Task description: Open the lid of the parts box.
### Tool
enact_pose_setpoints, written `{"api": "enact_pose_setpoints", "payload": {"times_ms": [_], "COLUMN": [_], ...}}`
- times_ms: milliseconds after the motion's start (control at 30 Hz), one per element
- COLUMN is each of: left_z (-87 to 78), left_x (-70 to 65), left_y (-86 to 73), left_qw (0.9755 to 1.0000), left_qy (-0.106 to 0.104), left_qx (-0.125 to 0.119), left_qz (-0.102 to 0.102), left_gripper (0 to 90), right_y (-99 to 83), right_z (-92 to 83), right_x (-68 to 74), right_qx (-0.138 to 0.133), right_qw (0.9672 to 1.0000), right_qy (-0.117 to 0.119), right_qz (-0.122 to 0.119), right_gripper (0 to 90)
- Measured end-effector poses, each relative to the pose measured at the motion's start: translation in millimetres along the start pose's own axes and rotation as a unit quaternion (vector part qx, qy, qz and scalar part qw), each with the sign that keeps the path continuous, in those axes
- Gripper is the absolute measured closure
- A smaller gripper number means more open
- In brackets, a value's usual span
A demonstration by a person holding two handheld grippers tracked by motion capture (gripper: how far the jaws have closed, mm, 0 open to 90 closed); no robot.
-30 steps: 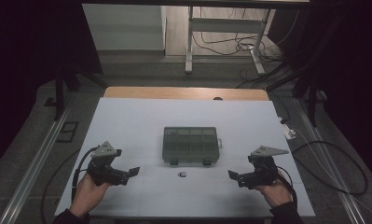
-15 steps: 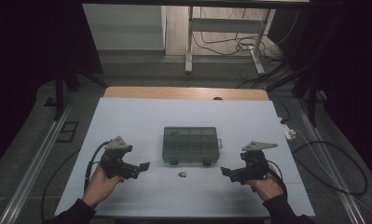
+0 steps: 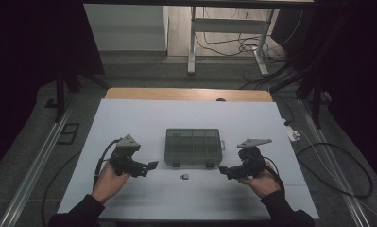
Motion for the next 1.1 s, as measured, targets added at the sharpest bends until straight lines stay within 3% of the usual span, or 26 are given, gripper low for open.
{"api": "enact_pose_setpoints", "payload": {"times_ms": [200,333,500,633,867,1100], "left_z": [8.9,15.3,23.0,29.9,37.8,42.1], "left_x": [4.2,4.2,5.7,7.4,9.9,9.4], "left_y": [6.7,11.8,15.6,18.5,20.9,18.4], "left_qw": [1.0,0.9998,0.9996,0.9995,0.9995,0.9988], "left_qy": [0.001,-0.011,-0.017,-0.018,-0.008,0.012], "left_qx": [0.003,0.003,0.003,0.002,0.006,0.02], "left_qz": [0.008,0.016,0.023,0.024,0.031,0.043], "left_gripper": [0.1,0.1,0.0,0.0,0.0,0.0], "right_y": [3.1,3.5,-1.1,-4.3,-13.4,-18.0], "right_z": [5.6,10.4,17.3,21.3,32.8,42.3], "right_x": [0.1,0.5,-2.1,-6.2,-14.1,-19.3], "right_qx": [0.01,0.019,0.034,0.041,0.073,0.101], "right_qw": [0.9999,0.9995,0.9986,0.9984,0.997,0.9938], "right_qy": [-0.005,-0.012,-0.02,-0.02,-0.011,-0.018], "right_qz": [-0.009,-0.023,-0.035,-0.032,-0.026,-0.042], "right_gripper": [0.0,0.2,7.4,20.1,52.2,81.9]}}
Point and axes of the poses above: each handheld gripper's, and its own axes: z roughly forward along the jaws, y roughly out of its top, x roughly to its left, the point moved 7 cm from there along z, roughly forward along the jaws, and after that the axes turned 12 degrees about z, right-handed, at the moved point
